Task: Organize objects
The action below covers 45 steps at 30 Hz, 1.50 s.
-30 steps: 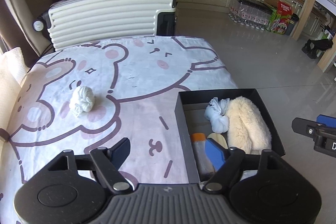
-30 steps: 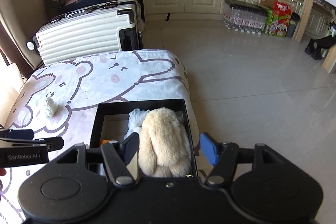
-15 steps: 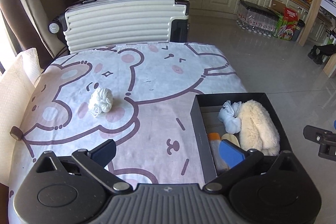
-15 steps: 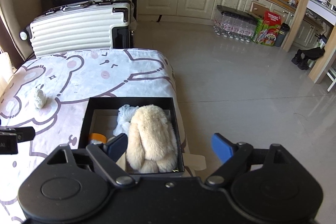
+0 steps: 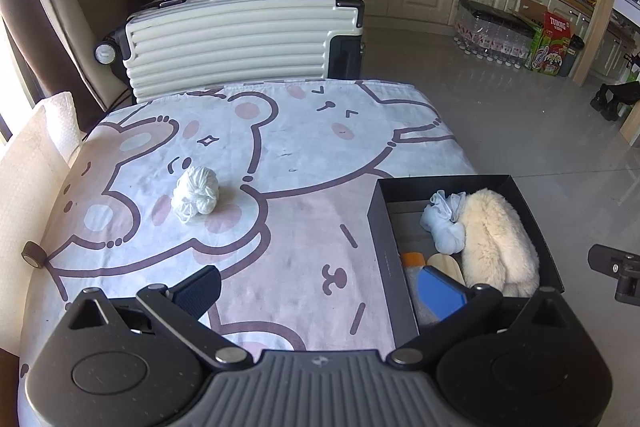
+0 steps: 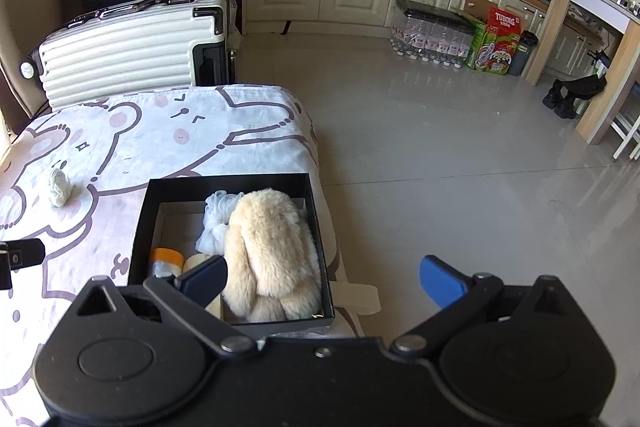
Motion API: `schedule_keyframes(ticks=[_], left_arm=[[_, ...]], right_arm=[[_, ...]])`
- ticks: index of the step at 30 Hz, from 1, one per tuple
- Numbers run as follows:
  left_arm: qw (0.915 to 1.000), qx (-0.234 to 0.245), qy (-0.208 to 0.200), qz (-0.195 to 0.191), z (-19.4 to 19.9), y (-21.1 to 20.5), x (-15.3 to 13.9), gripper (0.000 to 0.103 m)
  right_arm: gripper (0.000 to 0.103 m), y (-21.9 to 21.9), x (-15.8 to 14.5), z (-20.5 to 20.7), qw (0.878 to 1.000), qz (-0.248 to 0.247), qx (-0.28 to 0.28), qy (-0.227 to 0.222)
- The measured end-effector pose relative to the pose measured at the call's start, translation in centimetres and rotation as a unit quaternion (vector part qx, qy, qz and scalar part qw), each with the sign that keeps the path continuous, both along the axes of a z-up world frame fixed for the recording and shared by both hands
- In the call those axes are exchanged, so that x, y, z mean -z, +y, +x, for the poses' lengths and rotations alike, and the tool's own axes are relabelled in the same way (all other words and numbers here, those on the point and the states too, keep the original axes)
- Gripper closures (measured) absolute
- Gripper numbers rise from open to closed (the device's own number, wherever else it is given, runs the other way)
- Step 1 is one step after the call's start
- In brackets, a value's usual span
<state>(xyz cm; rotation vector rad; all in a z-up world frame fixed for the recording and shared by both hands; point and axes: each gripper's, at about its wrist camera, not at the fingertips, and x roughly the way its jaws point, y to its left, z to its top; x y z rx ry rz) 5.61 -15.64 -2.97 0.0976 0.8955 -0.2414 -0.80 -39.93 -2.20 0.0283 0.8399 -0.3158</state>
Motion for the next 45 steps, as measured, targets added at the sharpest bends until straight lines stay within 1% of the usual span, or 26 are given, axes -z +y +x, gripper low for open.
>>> schedule_keyframes(ticks=[14, 23, 27, 33, 45], left_arm=[[1.0, 0.001, 0.003, -0.002, 0.4, -0.1, 0.3, 0.0], [0.9999, -0.01, 0.001, -0.003, 0.7, 1.5, 0.2, 0.0], [0.9997, -0.023, -0.002, 0.001, 0.8, 3.2, 0.0, 0.0], [0.9986, -0.053, -0.005, 0.006, 0.9, 6.6, -0.3, 0.0], [0.9924, -0.122, -0.007, 0.014, 0.5, 14.2, -0.9, 0.0]], right_arm=[[0.0, -0.2, 0.3, 0.1, 1.0, -0.003, 0.003, 0.006], [0.0, 1.1, 0.3, 0.9, 1.0, -0.001, -0.009, 0.005], [0.0, 2.4, 0.3, 1.7, 1.0, 0.005, -0.019, 0.002], [0.0, 5.6, 0.3, 3.0, 0.999, 0.008, -0.053, 0.0], [0.0, 12.1, 0.2, 5.2, 0.993, 0.026, -0.112, -0.005]])
